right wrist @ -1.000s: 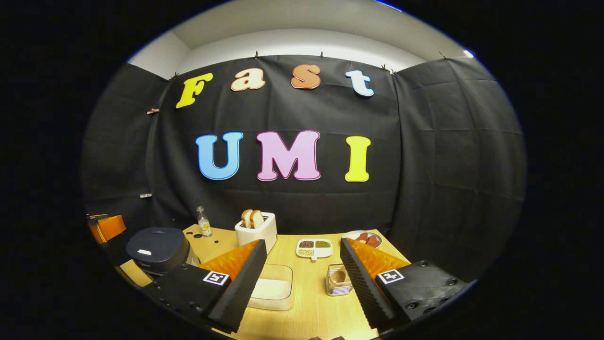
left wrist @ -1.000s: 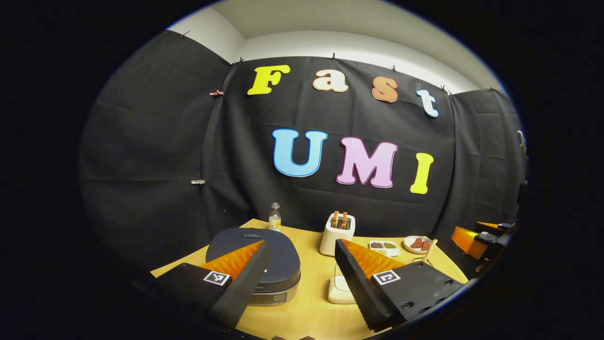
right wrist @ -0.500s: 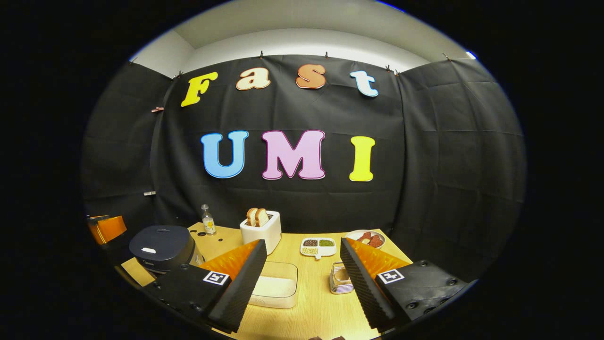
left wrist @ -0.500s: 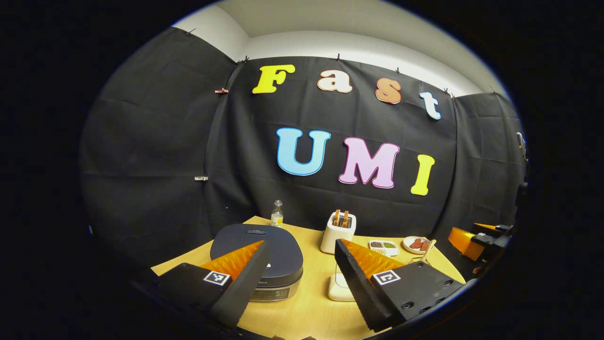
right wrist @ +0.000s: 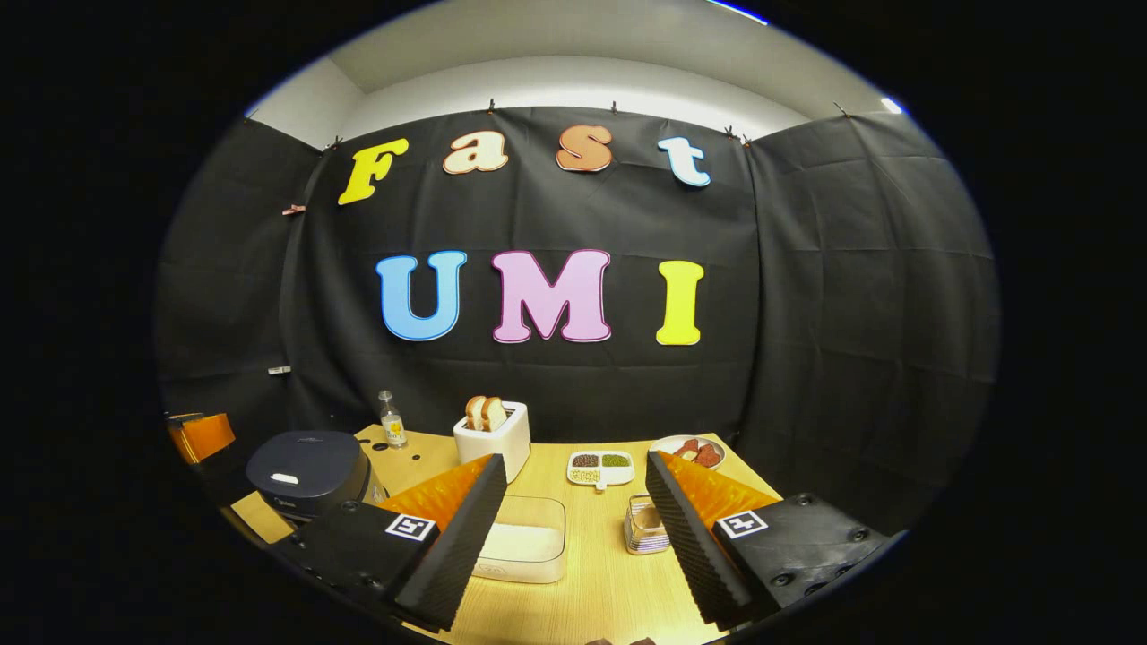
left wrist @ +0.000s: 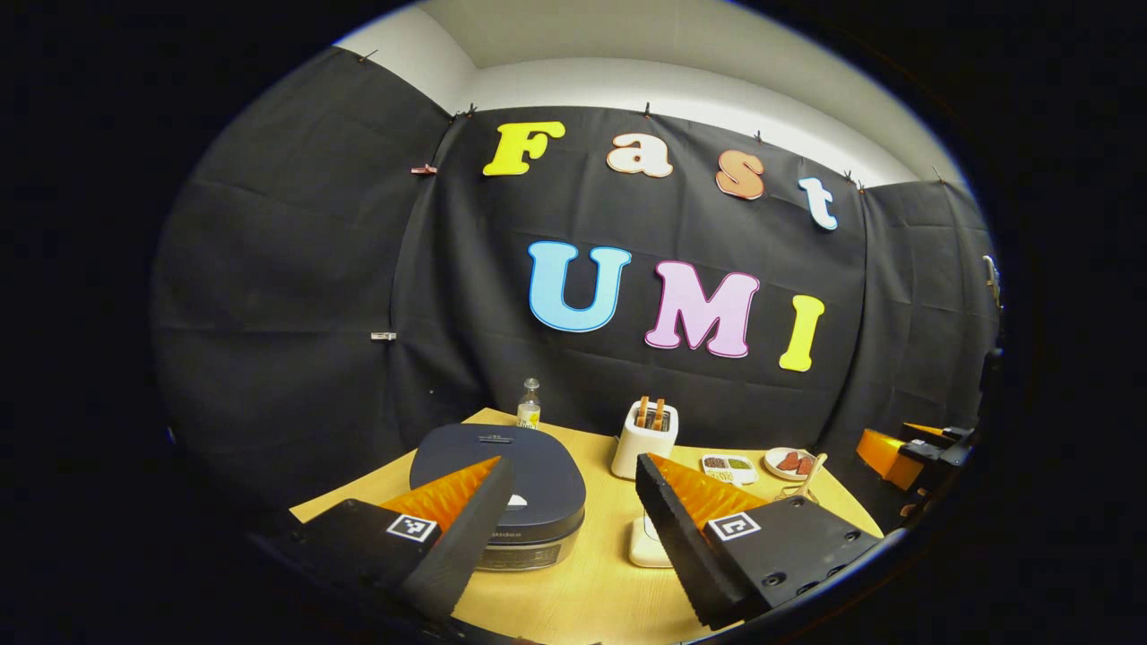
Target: Close the left gripper, press the button to open the rice cooker; take a wooden spoon from the chopstick holder with the right hand, scoop a spoonful of rice and pour it into the rice cooker, then put the wooden spoon back into the chopstick holder.
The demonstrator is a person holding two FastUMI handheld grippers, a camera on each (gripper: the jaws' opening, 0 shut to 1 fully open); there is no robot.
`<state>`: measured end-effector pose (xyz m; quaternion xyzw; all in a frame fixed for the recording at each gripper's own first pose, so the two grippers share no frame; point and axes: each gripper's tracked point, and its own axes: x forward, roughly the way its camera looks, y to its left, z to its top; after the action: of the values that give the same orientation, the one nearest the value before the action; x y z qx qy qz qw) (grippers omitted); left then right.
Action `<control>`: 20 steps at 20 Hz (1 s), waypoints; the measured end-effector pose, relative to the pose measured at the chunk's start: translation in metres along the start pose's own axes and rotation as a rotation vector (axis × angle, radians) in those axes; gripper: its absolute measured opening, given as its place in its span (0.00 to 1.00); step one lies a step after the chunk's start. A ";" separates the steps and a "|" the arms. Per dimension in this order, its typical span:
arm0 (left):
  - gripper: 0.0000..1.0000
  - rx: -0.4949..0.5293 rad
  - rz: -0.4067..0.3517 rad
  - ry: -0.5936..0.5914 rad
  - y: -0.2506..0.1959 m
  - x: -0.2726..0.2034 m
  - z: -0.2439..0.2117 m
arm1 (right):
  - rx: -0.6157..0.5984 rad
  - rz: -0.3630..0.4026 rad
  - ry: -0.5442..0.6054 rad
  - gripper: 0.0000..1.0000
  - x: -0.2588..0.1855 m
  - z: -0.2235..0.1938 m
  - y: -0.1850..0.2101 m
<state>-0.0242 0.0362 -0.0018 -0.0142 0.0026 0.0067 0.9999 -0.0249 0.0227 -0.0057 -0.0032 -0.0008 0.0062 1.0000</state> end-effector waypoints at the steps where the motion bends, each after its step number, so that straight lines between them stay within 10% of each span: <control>1: 0.94 0.000 -0.004 0.008 0.003 0.000 -0.001 | -0.001 -0.005 -0.009 0.98 -0.002 0.002 0.001; 5: 0.86 -0.004 -0.056 0.048 0.019 0.006 0.001 | -0.013 -0.031 -0.041 0.98 -0.013 0.009 0.001; 14: 0.08 0.016 -0.128 0.137 0.068 0.042 -0.012 | -0.022 -0.171 -0.069 0.98 -0.055 0.015 -0.029; 20: 0.05 0.009 -0.166 0.249 0.069 0.077 -0.039 | 0.014 -0.179 -0.032 0.96 -0.052 -0.001 -0.035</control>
<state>0.0516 0.1054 -0.0431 -0.0105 0.1253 -0.0779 0.9890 -0.0766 -0.0129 -0.0063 0.0043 -0.0172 -0.0830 0.9964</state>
